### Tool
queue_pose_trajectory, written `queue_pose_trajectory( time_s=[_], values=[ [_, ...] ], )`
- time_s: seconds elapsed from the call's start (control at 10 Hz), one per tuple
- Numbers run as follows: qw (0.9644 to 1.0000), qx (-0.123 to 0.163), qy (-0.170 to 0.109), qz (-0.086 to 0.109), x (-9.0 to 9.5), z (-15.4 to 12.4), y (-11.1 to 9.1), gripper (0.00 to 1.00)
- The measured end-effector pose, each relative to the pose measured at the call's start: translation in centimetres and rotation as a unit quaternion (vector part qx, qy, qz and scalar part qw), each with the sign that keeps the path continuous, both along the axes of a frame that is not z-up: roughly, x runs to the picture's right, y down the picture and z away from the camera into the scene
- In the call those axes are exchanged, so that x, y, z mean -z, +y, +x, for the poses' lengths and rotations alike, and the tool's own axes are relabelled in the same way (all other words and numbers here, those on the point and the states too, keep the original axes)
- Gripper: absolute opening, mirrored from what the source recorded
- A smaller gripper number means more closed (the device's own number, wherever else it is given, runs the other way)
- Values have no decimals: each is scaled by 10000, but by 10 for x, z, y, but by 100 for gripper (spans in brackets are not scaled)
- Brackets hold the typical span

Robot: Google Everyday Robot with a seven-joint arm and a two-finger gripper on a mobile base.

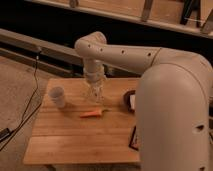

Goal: Place the white sponge in the ceramic bowl

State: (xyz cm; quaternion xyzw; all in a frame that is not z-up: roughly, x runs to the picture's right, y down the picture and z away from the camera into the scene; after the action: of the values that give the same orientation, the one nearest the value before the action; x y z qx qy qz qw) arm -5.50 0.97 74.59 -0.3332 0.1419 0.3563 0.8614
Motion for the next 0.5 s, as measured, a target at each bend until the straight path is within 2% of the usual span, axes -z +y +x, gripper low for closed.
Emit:
queue_pose_trajectory(
  time_s=[0.5],
  values=[
    [10000, 10, 3, 2, 0, 0, 0, 80]
  ],
)
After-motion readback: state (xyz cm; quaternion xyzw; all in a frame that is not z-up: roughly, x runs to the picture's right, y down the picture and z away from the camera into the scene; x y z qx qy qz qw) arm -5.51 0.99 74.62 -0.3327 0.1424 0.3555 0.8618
